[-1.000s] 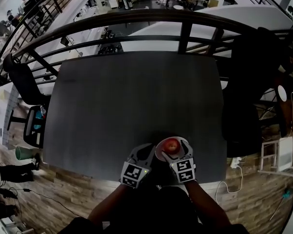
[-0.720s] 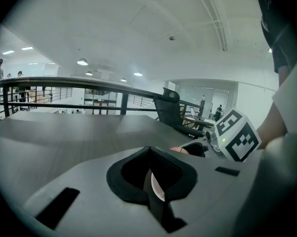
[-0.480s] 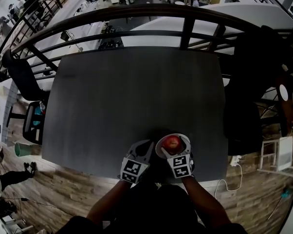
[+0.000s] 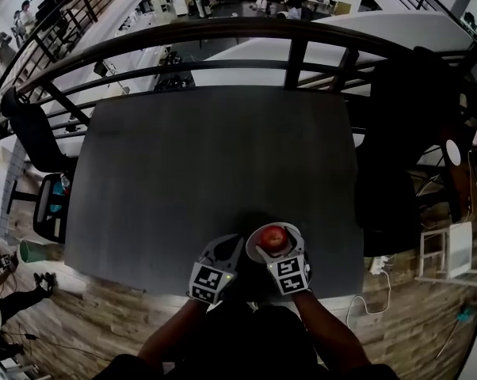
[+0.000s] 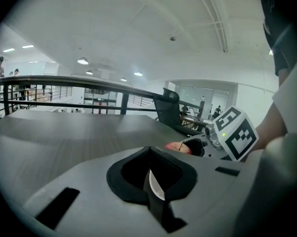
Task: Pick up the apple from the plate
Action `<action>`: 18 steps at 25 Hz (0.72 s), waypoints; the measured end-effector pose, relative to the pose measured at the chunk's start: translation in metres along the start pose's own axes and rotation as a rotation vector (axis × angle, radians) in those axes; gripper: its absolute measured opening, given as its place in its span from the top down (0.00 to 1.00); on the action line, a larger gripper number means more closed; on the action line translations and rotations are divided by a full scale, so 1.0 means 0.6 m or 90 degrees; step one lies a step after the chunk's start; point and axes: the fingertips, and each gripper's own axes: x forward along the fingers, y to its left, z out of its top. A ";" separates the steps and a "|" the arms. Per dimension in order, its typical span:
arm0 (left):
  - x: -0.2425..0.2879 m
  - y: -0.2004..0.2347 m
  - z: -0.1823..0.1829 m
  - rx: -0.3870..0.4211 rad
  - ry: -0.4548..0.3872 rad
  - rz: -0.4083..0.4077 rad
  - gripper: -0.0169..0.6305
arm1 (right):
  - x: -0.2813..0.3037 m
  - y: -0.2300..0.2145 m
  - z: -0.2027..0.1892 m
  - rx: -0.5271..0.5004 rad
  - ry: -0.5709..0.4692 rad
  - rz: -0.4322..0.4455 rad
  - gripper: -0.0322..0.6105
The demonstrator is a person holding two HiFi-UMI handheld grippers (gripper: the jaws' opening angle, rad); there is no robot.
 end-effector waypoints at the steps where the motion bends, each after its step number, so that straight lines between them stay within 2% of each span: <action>1: -0.002 -0.002 0.006 -0.001 -0.003 -0.002 0.94 | -0.006 -0.001 0.008 0.002 -0.008 -0.003 0.32; 9: -0.023 -0.020 0.054 0.038 -0.040 -0.022 0.94 | -0.072 -0.014 0.088 0.009 -0.100 -0.023 0.32; 18: -0.043 -0.047 0.157 0.044 -0.111 -0.046 0.94 | -0.144 -0.022 0.181 -0.001 -0.185 -0.039 0.32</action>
